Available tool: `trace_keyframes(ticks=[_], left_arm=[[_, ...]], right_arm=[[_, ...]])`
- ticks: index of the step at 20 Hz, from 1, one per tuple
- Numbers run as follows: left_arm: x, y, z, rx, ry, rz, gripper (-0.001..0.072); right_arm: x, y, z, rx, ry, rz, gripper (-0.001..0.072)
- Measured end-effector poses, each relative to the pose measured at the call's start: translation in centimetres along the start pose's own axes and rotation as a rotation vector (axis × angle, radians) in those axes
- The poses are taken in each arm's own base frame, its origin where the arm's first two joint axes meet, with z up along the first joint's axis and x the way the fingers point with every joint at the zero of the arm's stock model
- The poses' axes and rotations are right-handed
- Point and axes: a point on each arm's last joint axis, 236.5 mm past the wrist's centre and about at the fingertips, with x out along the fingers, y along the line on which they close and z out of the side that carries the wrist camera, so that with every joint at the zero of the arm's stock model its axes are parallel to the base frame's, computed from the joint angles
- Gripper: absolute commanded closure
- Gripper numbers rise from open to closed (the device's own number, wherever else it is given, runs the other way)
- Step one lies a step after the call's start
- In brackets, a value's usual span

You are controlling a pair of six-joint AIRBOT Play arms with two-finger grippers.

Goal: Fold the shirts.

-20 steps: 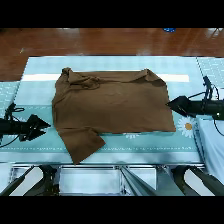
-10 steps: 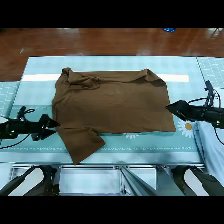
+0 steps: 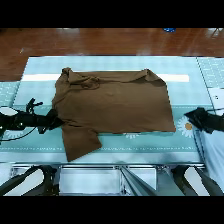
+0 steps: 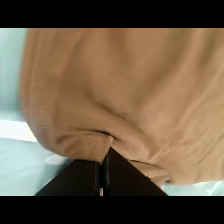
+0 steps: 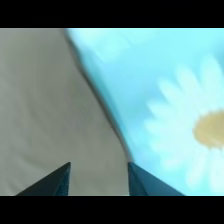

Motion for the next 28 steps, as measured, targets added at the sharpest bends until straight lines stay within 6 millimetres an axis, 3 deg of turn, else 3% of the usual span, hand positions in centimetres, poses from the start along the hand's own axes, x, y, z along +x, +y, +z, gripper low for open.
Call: trace_keyframes(ticks=[4, 6, 15, 19, 20, 22, 24, 26, 28], left_arm=[[-0.5, -0.8, 0.5, 0.024, -0.007, -0.010, 0.0688], [-0.5, -1.0, 0.6, 0.027, -0.010, -0.012, 0.0688], [-0.6, -1.1, 0.7, 0.042, -0.012, -0.014, 0.0688], [-0.6, -1.1, 0.7, 0.048, -0.012, -0.014, 0.0688], [-0.6, -1.2, 0.7, 0.051, -0.013, -0.013, 0.0688], [-0.4, -1.3, 0.7, 0.060, -0.012, -0.012, 0.0688], [-0.5, -1.6, 0.7, 0.070, -0.013, -0.013, 0.0688], [-1.1, -2.6, 1.4, 0.094, -0.028, -0.022, 0.0688], [-3.0, -5.1, 3.2, 0.138, -0.082, -0.057, 0.0688]], right_arm=[[1.9, -2.6, -4.5, 0.063, 0.124, -0.053, 0.0299], [2.3, -3.1, -5.6, 0.078, 0.147, -0.062, 0.0299], [3.7, -3.4, -6.0, 0.120, 0.161, -0.046, 0.0299], [5.4, -1.8, -5.7, 0.170, 0.194, 0.061, 0.0304], [5.9, -1.2, -5.6, 0.175, 0.204, 0.087, 0.0338], [7.0, -0.6, -5.2, 0.147, 0.223, 0.102, 0.0658], [7.7, 0.6, -4.5, 0.081, 0.235, 0.117, 0.0684], [7.5, 3.4, -2.4, 0.007, 0.216, 0.171, 0.0684], [6.1, 7.0, -0.1, -0.085, 0.202, 0.235, 0.0685]])
